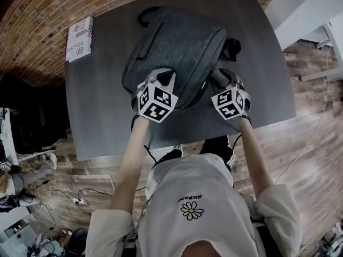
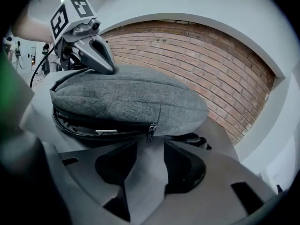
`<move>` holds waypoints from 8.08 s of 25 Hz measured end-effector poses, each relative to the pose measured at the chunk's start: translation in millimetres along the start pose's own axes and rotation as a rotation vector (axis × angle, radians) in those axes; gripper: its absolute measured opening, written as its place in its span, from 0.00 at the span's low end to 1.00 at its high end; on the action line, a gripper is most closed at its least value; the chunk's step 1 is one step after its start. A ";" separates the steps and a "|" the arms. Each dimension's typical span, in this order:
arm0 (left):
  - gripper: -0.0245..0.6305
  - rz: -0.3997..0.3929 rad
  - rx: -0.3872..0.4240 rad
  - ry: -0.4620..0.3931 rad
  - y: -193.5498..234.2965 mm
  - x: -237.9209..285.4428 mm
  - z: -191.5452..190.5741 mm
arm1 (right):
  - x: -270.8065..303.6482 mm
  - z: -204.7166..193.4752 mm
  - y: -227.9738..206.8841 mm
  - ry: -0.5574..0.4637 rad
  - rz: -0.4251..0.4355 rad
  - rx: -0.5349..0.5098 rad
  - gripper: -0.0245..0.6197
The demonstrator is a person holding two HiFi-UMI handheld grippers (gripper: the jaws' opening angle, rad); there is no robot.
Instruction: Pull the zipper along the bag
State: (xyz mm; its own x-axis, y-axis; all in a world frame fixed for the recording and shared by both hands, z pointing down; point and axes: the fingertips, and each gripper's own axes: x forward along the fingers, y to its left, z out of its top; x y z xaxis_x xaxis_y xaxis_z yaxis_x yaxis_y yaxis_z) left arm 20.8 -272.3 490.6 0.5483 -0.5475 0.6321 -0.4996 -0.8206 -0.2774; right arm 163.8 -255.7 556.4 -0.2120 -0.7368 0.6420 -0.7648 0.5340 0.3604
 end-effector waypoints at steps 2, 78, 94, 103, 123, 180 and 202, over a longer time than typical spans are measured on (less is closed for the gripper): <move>0.04 0.010 -0.011 -0.008 -0.6 -0.3 -0.5 | 6.6 0.4 2.3 0.005 -0.009 -0.014 0.31; 0.39 -0.183 -0.386 -0.074 11.4 -63.1 -104.0 | -69.4 -33.2 133.9 0.166 0.212 0.100 0.05; 0.36 -0.340 -0.204 -0.131 -99.4 -54.7 -27.6 | -83.4 -116.9 9.7 0.316 -0.016 0.105 0.05; 0.26 -0.379 0.162 -0.147 -74.6 -5.4 18.6 | -85.5 -115.5 16.4 0.311 0.023 0.190 0.05; 0.26 -0.388 0.088 -0.194 -84.7 10.5 14.7 | -119.2 -66.7 124.4 0.346 0.402 0.051 0.05; 0.17 -0.313 0.274 -0.180 -52.7 57.4 68.4 | -84.7 -60.6 93.8 0.288 0.074 0.524 0.07; 0.16 -0.290 0.287 -0.188 -51.9 61.3 66.3 | -17.1 9.5 116.6 0.187 0.186 0.411 0.07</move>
State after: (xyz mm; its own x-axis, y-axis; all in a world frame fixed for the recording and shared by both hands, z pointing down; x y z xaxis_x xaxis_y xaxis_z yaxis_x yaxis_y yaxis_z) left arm 124.7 -274.1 495.7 0.7639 -0.2869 0.5781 -0.1158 -0.9421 -0.3146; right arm 72.5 -184.7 580.9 -0.2837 -0.5374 0.7942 -0.9091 0.4141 -0.0445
